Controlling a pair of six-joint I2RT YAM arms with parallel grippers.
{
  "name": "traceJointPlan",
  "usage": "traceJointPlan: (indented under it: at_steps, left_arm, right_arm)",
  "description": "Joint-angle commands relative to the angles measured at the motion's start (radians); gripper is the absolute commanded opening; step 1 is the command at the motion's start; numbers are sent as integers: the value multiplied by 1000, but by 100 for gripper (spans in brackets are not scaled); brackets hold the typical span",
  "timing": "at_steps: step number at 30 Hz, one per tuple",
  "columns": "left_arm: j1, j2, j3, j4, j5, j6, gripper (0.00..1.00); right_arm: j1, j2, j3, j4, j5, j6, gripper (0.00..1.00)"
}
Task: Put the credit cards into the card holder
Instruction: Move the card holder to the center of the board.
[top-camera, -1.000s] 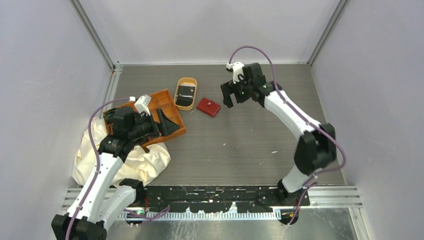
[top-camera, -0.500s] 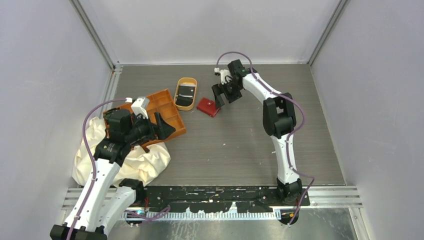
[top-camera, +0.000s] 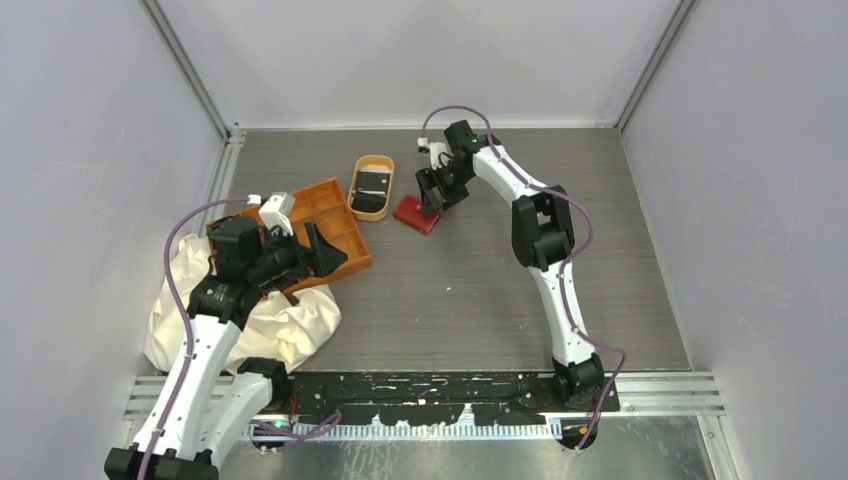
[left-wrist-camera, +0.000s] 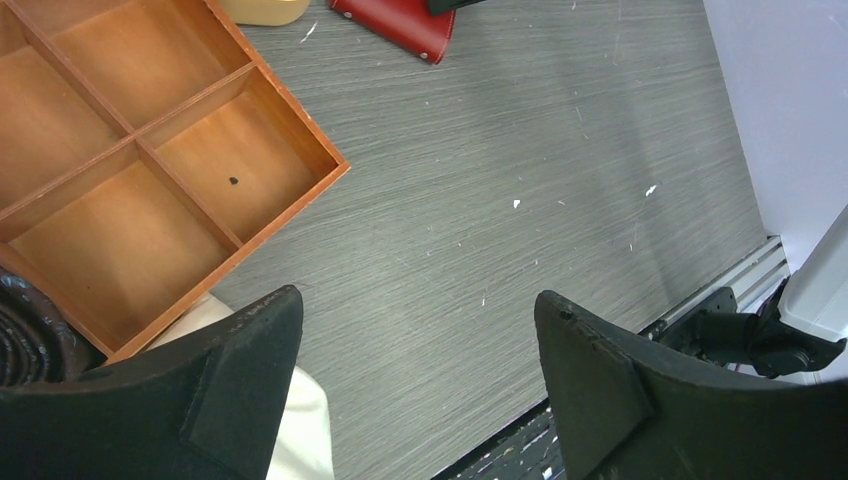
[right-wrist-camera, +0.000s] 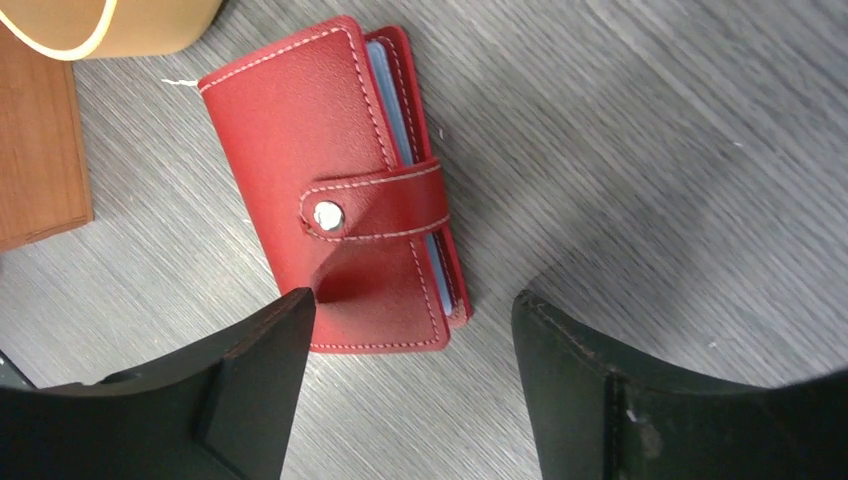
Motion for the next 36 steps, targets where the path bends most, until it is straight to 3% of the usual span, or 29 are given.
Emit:
traceJointPlan:
  at_steps: [1, 8, 11, 14, 20, 22, 23, 26, 28, 31, 34, 36]
  left_arm:
    - [8, 3, 8, 28, 26, 6, 85]
    - [32, 6, 4, 44, 59, 0, 85]
    - [36, 5, -4, 70, 103, -14, 84]
    - [36, 7, -23, 123, 181, -43, 84]
    - [21, 29, -116, 352, 341, -217, 75]
    - [-16, 16, -132, 357, 314, -234, 73]
    - [-51, 1, -141, 360, 283, -237, 73]
    - [-203, -49, -177, 390, 141, -251, 73]
    - [-320, -73, -217, 440, 40, -278, 73]
    - [-475, -88, -274, 522, -99, -308, 71]
    - [-624, -61, -333, 610, -263, -305, 70]
    - [-708, -23, -366, 669, -339, -293, 70]
  right_arm:
    - [18, 34, 49, -42, -3, 0, 72]
    - [19, -15, -19, -58, -37, -44, 25]
    - [18, -99, -122, -68, -66, -82, 11]
    - [19, -224, -288, -78, -89, -127, 5]
    - [14, -526, -739, -78, -88, -191, 4]
    - [11, -637, -864, -72, -76, -183, 8]
    - [9, -683, -922, -69, -70, -182, 16]
    - [-1, -815, -1047, -42, -12, -191, 48]
    - [-20, -894, -1077, -37, 0, -213, 63]
    - [-60, -1006, -1078, -51, -85, -291, 73]
    - [-62, -1143, -1111, -89, -259, -549, 79]
    - [-61, -1232, -1180, -94, -380, -825, 93]
